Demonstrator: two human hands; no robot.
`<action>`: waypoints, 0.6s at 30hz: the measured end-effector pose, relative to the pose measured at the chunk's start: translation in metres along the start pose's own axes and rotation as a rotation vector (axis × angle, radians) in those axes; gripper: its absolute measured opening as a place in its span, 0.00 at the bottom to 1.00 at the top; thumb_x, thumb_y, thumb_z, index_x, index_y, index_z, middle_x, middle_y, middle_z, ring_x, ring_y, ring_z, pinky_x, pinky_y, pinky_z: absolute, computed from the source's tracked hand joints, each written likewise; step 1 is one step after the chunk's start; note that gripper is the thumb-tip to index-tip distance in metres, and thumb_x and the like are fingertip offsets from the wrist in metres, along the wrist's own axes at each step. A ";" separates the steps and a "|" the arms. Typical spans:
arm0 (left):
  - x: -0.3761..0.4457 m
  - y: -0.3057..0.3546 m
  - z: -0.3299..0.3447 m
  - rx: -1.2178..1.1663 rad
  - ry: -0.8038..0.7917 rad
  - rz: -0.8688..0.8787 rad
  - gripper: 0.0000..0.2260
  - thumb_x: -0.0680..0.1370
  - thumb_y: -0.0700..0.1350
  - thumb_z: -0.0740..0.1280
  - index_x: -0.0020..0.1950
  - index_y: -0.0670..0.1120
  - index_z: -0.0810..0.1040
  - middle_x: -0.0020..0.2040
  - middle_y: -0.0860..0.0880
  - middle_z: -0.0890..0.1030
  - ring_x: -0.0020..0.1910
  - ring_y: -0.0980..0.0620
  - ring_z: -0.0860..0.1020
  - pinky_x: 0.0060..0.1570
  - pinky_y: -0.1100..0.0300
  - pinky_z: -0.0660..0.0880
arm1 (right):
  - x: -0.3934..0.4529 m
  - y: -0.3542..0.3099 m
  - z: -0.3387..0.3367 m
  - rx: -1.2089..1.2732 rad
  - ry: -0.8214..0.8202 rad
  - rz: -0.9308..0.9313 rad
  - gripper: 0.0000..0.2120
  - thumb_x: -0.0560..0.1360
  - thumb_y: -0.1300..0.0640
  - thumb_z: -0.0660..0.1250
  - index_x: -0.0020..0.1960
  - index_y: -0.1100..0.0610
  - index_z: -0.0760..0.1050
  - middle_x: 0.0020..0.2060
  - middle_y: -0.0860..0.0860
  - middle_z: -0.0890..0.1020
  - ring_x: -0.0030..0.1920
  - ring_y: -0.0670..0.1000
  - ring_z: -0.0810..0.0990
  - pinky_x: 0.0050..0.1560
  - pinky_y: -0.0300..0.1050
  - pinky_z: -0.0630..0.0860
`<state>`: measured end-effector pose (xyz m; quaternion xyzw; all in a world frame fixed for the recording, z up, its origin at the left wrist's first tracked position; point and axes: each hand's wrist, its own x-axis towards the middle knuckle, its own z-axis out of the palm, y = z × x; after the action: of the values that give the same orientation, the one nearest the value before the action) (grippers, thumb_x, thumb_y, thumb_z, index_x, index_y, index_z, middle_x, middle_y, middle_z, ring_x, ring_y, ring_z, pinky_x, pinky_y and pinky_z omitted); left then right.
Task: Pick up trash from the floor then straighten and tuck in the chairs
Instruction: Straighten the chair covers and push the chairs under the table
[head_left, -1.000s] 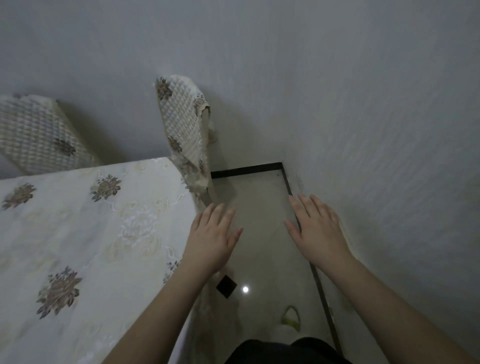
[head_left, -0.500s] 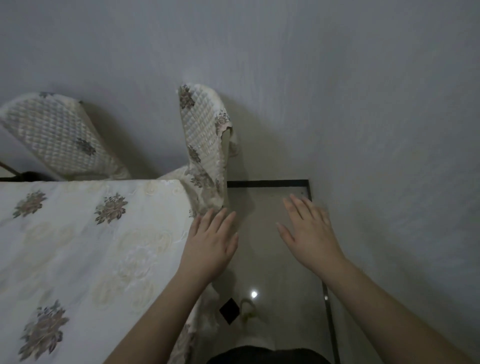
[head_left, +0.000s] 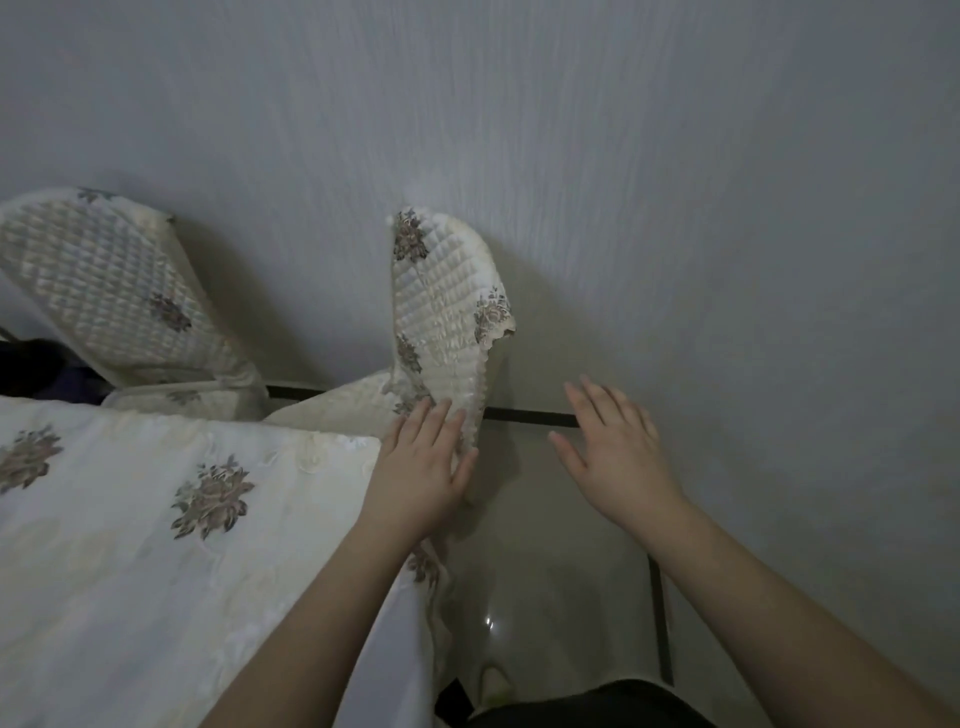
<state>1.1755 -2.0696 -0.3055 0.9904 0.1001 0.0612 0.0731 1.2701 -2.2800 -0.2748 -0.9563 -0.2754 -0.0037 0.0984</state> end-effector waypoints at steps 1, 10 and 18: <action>0.009 -0.003 0.000 -0.004 0.001 0.006 0.27 0.79 0.58 0.49 0.72 0.47 0.69 0.72 0.47 0.69 0.74 0.45 0.63 0.71 0.46 0.57 | 0.008 0.000 0.001 -0.004 0.002 0.001 0.32 0.76 0.38 0.46 0.74 0.54 0.62 0.73 0.53 0.66 0.72 0.56 0.63 0.70 0.56 0.60; 0.099 -0.024 0.016 0.064 0.006 0.022 0.24 0.80 0.57 0.50 0.74 0.51 0.65 0.73 0.47 0.68 0.74 0.46 0.63 0.71 0.46 0.58 | 0.107 0.019 0.015 0.000 -0.035 -0.033 0.34 0.75 0.36 0.42 0.76 0.53 0.57 0.74 0.51 0.62 0.74 0.54 0.59 0.72 0.55 0.55; 0.198 -0.035 0.025 0.104 -0.070 -0.082 0.29 0.78 0.61 0.43 0.77 0.53 0.56 0.76 0.48 0.61 0.76 0.48 0.56 0.74 0.49 0.51 | 0.199 0.039 0.023 0.049 -0.073 -0.155 0.35 0.75 0.36 0.40 0.76 0.53 0.55 0.75 0.52 0.61 0.74 0.55 0.58 0.72 0.54 0.53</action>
<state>1.3646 -1.9980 -0.3149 0.9895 0.1408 0.0183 0.0273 1.4586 -2.2037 -0.2921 -0.9288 -0.3522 0.0305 0.1111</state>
